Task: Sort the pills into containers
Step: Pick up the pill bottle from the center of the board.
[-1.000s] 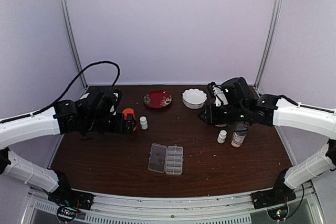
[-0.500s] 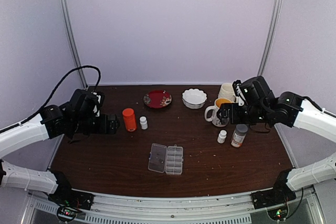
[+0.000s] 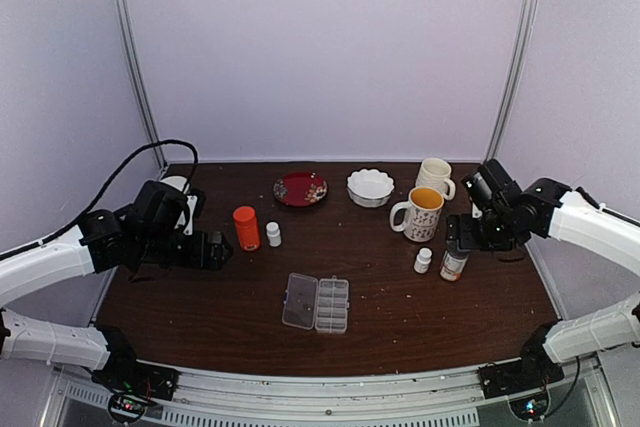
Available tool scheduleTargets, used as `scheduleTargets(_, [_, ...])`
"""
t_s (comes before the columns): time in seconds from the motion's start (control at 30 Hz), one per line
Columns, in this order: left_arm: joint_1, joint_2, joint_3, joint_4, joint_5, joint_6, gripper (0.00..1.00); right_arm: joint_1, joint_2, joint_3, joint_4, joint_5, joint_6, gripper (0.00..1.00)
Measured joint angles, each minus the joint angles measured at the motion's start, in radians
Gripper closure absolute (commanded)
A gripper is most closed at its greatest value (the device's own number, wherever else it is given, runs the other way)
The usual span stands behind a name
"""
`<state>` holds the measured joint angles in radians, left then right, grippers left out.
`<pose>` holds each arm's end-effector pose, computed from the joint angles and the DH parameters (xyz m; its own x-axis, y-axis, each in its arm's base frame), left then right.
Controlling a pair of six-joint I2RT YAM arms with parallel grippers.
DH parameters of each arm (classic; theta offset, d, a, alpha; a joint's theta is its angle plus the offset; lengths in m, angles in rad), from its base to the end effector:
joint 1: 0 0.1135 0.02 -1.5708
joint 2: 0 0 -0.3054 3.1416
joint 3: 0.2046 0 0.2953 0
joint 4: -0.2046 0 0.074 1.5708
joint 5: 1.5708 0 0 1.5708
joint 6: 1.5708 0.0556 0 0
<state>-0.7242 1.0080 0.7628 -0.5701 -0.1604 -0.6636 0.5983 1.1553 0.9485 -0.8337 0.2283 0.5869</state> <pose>0.1860 -0.1527 0.2660 -0.7819 -0.1202 -0.6118 0.1148 0.9367 -0.3307 0.2193 0.1343 0.2817 -0.8450 0.0769 -0.5293 0.0167 0.9929 0.1175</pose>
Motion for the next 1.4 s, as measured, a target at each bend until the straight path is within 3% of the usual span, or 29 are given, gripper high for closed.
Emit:
scheduleTargets(0.2, [0.000, 0.000, 0.000, 0.005, 0.009, 0.000, 0.06, -0.025, 0.072, -0.004, 0.015, -0.045, -0.040, 0.07])
scheduleTargets(0.4, [0.000, 0.004, 0.000, 0.018, 0.018, 0.000, 0.07, -0.079, 0.114, -0.003, 0.026, -0.060, -0.069, 0.22])
scheduleTargets(1.0, [0.000, 0.037, 0.000, 0.048, 0.039, 0.000, 0.08, -0.123, 0.206, 0.029, 0.066, -0.097, -0.105, 0.43])
scheduleTargets(1.13, [0.000, 0.039, 0.000, 0.049, 0.043, -0.001, 0.08, -0.124, 0.217, 0.041, 0.066, -0.097, -0.114, 0.53])
scheduleTargets(1.4, [0.000, 0.043, 0.000, 0.055, 0.055, -0.005, 0.08, -0.124, 0.211, 0.059, 0.035, -0.083, -0.121, 0.56])
